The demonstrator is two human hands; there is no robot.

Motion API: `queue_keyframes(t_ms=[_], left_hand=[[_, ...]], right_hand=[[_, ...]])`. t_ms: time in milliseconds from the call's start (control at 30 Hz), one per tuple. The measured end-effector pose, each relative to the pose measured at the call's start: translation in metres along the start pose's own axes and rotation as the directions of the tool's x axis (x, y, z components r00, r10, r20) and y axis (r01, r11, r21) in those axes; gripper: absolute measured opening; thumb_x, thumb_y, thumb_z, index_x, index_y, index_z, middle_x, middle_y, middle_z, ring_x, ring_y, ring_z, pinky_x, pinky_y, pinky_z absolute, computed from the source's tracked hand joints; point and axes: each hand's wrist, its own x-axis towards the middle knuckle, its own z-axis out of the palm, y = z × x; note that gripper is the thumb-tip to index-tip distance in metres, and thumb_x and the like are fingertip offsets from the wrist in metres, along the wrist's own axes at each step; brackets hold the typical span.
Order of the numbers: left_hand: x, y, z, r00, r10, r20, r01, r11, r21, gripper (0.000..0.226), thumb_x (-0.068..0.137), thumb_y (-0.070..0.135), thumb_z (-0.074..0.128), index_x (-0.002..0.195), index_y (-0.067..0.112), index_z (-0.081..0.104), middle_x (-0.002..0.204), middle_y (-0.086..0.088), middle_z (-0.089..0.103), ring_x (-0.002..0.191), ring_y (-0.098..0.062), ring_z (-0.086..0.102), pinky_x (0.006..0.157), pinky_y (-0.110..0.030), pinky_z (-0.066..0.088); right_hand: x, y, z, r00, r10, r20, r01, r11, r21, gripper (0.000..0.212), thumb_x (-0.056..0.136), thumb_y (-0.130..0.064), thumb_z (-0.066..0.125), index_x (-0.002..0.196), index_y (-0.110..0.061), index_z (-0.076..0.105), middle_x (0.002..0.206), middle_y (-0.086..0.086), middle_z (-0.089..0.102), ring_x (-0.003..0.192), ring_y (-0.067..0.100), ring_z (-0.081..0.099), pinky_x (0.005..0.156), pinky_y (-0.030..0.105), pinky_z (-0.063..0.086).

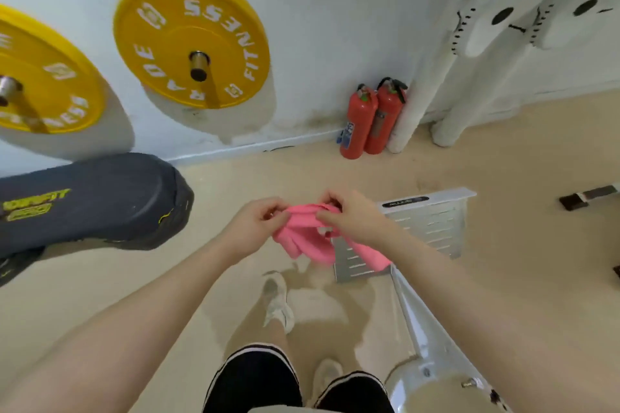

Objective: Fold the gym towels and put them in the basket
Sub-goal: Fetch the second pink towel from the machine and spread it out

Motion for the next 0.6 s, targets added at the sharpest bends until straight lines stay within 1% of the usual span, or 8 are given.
queue_keyframes(t_ms=[33,67,133,200,300,400,533,600], left_hand=[[-0.021,-0.006,-0.012,0.999,-0.015,-0.037,0.015,1.000,0.000,0.021,0.091,0.004,0.051,0.080,0.018,0.062,0.057,0.011,0.059,0.053,0.002,0.051,0.057,-0.013,0.041],[-0.041,-0.012,-0.023,0.997,-0.028,-0.078,0.028,1.000,0.007,0.021,0.091,0.008,0.053,0.077,0.022,0.061,0.057,0.012,0.059,0.054,0.004,0.051,0.057,-0.012,0.040],[-0.084,-0.025,-0.043,0.981,-0.052,-0.186,0.054,0.999,0.005,0.015,0.087,0.020,0.058,0.073,0.026,0.059,0.062,0.012,0.056,0.057,0.004,0.049,0.057,-0.010,0.038],[-0.125,-0.040,-0.065,0.954,-0.075,-0.290,0.068,0.997,-0.034,0.007,0.078,0.030,0.055,0.072,0.028,0.058,0.066,0.011,0.055,0.060,0.002,0.048,0.058,-0.010,0.038],[-0.180,-0.062,-0.103,0.912,-0.105,-0.396,0.088,0.994,-0.063,0.007,0.081,0.025,0.060,0.074,0.027,0.059,0.071,0.009,0.058,0.065,0.001,0.049,0.061,-0.011,0.038],[-0.226,-0.092,-0.148,0.875,-0.115,-0.471,0.097,0.993,-0.062,0.022,0.085,0.011,0.063,0.070,0.027,0.059,0.070,0.011,0.058,0.063,0.004,0.050,0.062,-0.009,0.037],[-0.278,-0.144,-0.221,0.813,-0.173,-0.556,0.125,0.984,-0.123,0.024,0.084,0.010,0.064,0.070,0.029,0.062,0.063,0.023,0.062,0.061,0.011,0.052,0.062,-0.007,0.038],[-0.302,-0.172,-0.262,0.804,-0.178,-0.567,0.134,0.984,-0.120,0.020,0.084,0.010,0.064,0.072,0.026,0.063,0.065,0.017,0.062,0.060,0.011,0.051,0.062,-0.006,0.038]], right_hand=[[-0.002,-0.010,0.013,0.998,-0.011,0.059,0.010,1.000,0.018,0.018,0.083,-0.006,0.056,0.073,-0.021,0.052,0.074,0.003,0.057,0.073,0.027,0.063,0.071,0.039,0.055],[-0.003,-0.020,0.025,0.993,-0.047,0.110,0.049,0.999,-0.009,0.017,0.083,-0.005,0.055,0.075,-0.019,0.053,0.071,0.000,0.056,0.068,0.021,0.063,0.069,0.032,0.054],[-0.003,-0.047,0.050,0.975,-0.138,0.174,0.165,0.974,-0.153,0.015,0.083,-0.004,0.056,0.078,-0.018,0.055,0.066,-0.011,0.051,0.063,0.002,0.050,0.059,0.010,0.039],[-0.002,-0.079,0.080,0.957,-0.195,0.216,0.245,0.941,-0.235,0.019,0.080,-0.001,0.054,0.080,-0.020,0.056,0.068,-0.011,0.052,0.063,0.005,0.046,0.053,0.007,0.033],[0.006,-0.123,0.135,0.911,-0.279,0.304,0.374,0.869,-0.323,0.024,0.074,0.006,0.052,0.081,-0.017,0.058,0.079,0.000,0.055,0.073,0.016,0.047,0.055,0.015,0.033],[0.016,-0.165,0.198,0.879,-0.335,0.338,0.462,0.770,-0.439,0.023,0.073,0.004,0.051,0.090,-0.005,0.064,0.085,0.008,0.057,0.081,0.023,0.050,0.062,0.027,0.026],[0.037,-0.212,0.282,0.889,-0.362,0.280,0.457,0.728,-0.510,0.023,0.075,0.003,0.044,0.091,0.002,0.061,0.094,0.019,0.065,0.092,0.035,0.056,0.068,0.034,0.038],[0.049,-0.238,0.322,0.919,-0.348,0.185,0.393,0.774,-0.496,0.022,0.076,0.003,0.044,0.089,0.002,0.062,0.092,0.020,0.066,0.090,0.036,0.057,0.065,0.033,0.037]])
